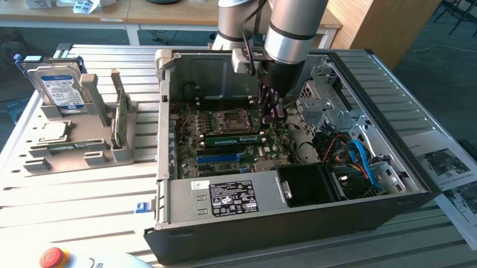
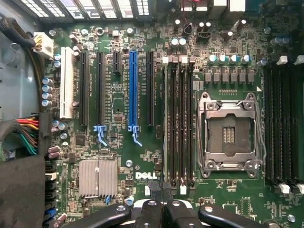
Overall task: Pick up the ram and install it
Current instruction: 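Press down the ram until it locks into place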
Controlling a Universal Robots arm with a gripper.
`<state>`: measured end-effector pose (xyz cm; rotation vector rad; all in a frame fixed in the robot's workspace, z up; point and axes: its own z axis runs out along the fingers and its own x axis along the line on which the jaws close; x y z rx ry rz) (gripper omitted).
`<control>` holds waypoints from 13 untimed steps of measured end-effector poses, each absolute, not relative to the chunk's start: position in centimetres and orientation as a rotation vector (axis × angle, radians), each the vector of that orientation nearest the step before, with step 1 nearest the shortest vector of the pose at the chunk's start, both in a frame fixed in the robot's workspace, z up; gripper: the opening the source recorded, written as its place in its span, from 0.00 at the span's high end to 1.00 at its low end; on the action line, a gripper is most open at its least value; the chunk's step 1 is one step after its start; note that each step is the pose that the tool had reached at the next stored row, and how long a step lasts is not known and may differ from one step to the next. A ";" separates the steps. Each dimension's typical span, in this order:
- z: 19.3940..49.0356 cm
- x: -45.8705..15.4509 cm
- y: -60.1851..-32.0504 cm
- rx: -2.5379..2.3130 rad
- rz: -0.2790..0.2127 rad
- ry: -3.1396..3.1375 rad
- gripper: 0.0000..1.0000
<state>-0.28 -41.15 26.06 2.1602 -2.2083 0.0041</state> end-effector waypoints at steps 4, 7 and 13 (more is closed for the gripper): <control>25.6 -0.3 -41.1 2.160 0.004 -2.208 0.90; 25.2 -0.3 -41.1 2.160 0.004 -2.208 0.90; 24.6 -0.3 -41.1 2.160 0.004 -2.208 0.90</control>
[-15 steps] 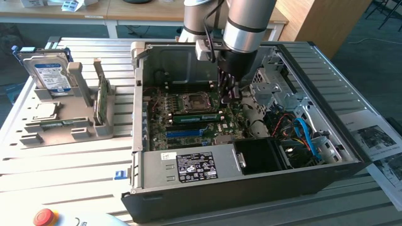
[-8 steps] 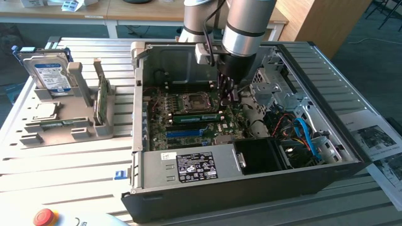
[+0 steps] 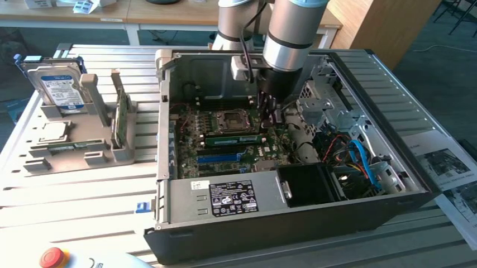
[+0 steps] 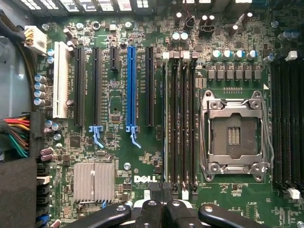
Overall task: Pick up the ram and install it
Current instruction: 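Press down the ram until it locks into place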
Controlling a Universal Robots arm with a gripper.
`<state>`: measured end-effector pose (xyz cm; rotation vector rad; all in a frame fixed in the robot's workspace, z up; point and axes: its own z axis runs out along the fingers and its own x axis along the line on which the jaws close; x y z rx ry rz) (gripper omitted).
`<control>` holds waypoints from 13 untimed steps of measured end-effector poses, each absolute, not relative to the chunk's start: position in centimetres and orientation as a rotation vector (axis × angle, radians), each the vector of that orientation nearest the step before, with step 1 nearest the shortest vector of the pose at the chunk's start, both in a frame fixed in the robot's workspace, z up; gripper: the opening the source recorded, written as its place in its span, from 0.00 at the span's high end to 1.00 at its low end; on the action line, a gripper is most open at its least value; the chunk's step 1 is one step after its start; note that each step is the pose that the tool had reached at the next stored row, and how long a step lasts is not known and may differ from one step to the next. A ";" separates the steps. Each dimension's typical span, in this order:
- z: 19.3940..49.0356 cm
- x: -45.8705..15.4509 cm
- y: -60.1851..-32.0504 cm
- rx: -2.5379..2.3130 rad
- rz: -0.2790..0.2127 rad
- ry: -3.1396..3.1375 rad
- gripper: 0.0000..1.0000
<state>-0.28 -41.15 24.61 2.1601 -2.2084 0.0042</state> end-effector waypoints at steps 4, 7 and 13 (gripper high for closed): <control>24.3 -0.3 -41.1 2.160 0.004 -2.208 0.90; 24.3 -0.3 -41.2 2.160 0.004 -2.208 0.90; 24.3 -0.3 -41.0 2.160 0.004 -2.209 0.90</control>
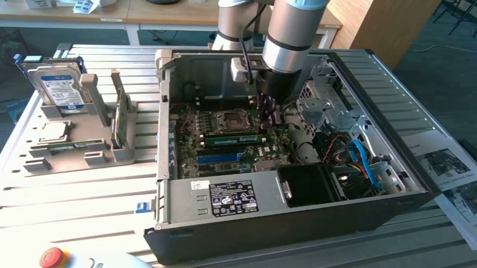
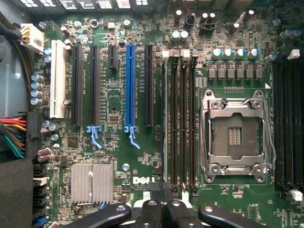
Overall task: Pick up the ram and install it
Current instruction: 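Press down the ram until it locks into place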
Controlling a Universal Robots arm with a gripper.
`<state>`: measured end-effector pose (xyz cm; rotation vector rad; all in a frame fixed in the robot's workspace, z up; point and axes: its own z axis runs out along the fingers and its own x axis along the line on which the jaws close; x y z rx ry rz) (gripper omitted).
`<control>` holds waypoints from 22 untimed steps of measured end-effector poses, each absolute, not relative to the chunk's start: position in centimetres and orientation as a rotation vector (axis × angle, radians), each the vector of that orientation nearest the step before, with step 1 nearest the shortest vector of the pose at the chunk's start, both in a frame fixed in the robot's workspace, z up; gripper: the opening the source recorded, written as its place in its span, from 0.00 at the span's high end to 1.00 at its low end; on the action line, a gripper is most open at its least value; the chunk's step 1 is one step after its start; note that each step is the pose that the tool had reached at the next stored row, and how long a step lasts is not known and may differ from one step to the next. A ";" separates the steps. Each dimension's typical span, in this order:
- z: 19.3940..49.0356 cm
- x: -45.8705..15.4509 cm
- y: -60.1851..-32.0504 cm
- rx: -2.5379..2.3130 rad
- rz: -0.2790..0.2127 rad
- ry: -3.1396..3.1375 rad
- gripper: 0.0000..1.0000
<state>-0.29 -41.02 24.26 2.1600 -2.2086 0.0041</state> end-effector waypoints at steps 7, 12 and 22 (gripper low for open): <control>24.3 -0.3 -40.5 2.160 0.004 -2.208 0.90; 24.0 -0.3 -40.5 2.160 0.004 -2.208 0.90; 23.1 -0.3 -40.5 2.160 0.004 -2.208 0.90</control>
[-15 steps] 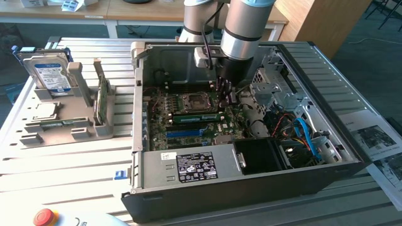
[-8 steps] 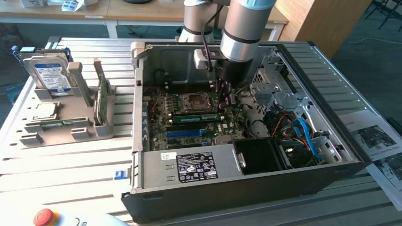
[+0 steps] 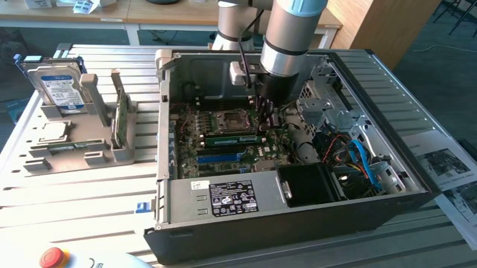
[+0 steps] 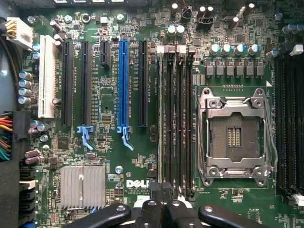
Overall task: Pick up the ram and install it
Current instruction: 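Press down the ram until it locks into place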
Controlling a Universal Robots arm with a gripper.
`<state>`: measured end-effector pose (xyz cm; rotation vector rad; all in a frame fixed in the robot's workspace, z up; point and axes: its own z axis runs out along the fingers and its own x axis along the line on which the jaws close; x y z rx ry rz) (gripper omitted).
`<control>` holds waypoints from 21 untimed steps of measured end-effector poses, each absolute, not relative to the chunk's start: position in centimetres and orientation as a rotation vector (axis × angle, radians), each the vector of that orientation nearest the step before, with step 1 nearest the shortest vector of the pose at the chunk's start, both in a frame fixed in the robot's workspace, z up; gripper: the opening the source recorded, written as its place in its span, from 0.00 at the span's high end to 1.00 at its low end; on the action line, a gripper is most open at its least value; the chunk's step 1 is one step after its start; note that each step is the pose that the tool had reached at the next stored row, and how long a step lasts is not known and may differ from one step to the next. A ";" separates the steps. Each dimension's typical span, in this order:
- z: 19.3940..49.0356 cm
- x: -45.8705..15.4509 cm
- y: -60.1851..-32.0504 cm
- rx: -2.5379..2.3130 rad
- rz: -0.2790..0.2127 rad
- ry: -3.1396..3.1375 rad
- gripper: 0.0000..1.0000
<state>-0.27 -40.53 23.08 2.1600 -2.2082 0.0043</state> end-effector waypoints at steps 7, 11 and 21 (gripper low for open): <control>22.6 -0.3 -40.5 2.160 0.004 -2.208 0.90; 22.5 -0.3 -40.5 2.160 0.004 -2.208 0.90; 22.3 -0.3 -40.5 2.160 0.004 -2.208 0.90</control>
